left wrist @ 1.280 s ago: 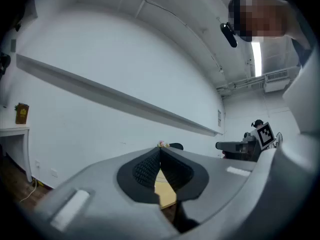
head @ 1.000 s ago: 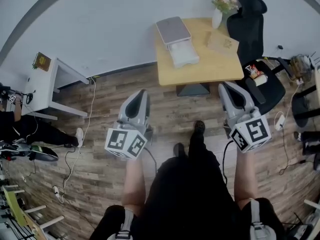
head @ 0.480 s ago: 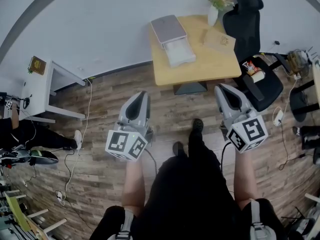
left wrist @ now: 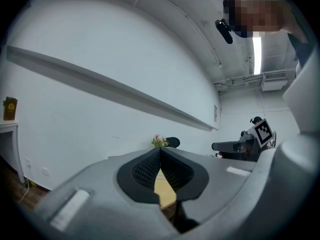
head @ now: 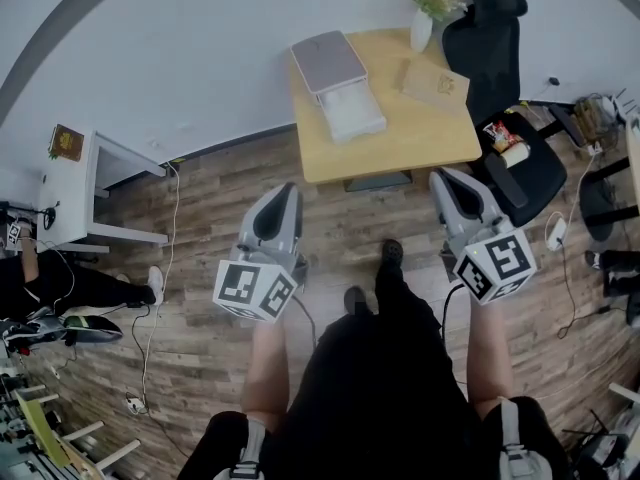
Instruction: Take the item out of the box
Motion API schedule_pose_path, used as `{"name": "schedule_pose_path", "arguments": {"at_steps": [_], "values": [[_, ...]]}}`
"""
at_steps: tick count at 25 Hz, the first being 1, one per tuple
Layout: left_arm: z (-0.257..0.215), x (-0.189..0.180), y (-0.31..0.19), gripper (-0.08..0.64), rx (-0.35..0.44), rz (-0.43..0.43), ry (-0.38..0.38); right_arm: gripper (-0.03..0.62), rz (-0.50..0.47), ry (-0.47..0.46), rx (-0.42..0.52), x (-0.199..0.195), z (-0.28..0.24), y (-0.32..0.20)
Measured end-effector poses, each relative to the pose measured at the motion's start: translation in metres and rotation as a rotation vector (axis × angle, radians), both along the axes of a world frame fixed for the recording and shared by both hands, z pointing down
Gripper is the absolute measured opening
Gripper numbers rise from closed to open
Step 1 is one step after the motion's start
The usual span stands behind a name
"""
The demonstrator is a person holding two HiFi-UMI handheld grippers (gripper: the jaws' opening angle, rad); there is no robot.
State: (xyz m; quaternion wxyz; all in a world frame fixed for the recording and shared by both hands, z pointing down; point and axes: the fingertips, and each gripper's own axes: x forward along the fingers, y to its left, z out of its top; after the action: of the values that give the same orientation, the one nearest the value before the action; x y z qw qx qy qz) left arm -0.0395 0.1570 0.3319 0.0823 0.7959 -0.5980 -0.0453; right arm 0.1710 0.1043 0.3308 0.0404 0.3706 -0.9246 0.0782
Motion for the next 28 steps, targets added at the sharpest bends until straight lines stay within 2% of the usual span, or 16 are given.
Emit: {"name": "schedule_pose_path", "arguments": {"at_steps": [10, 21, 28], "values": [[0.003, 0.007, -0.070, 0.009, -0.023, -0.007, -0.020, 0.003, -0.067, -0.022, -0.021, -0.014, 0.004, -0.072], [0.006, 0.020, -0.128, 0.008, -0.063, -0.093, -0.052, 0.003, -0.180, -0.036, -0.046, -0.014, 0.010, -0.151], [0.011, 0.034, -0.161, 0.008, -0.066, -0.159, -0.106, 0.003, -0.263, -0.033, -0.073, -0.014, 0.027, -0.191]]}}
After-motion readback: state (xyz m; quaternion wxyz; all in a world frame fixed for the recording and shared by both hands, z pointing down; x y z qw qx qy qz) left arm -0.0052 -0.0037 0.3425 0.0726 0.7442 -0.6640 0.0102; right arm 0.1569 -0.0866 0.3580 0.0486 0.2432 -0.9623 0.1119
